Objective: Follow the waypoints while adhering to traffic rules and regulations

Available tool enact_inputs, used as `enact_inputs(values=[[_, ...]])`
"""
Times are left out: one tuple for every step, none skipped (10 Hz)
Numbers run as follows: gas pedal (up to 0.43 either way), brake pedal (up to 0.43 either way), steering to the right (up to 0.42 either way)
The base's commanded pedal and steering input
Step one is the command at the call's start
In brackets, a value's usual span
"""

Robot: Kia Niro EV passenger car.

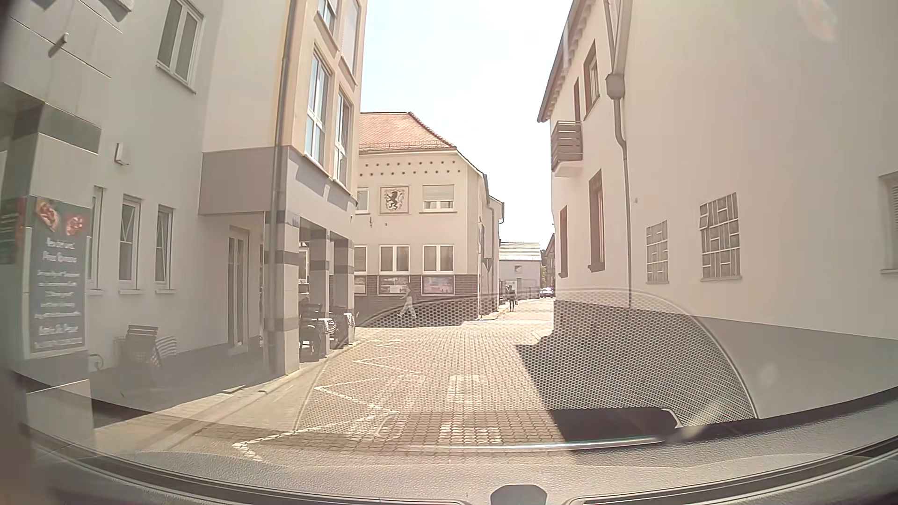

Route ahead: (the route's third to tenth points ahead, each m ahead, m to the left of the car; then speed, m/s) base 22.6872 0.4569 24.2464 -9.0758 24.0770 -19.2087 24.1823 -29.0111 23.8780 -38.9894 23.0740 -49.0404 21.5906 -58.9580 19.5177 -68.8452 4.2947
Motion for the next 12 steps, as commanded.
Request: enact_inputs(values=[[0.197,0.030,0.020],[0.189,0.030,0.020],[0.157,0.030,0.018],[0.138,0.030,0.014],[0.047,0.030,0.013],[0.000,0.030,0.013],[0.000,0.030,0.012],[0.000,0.030,0.012],[0.000,0.030,0.011],[0.000,0.030,0.010],[0.000,0.030,0.010],[0.000,0.030,0.009]])
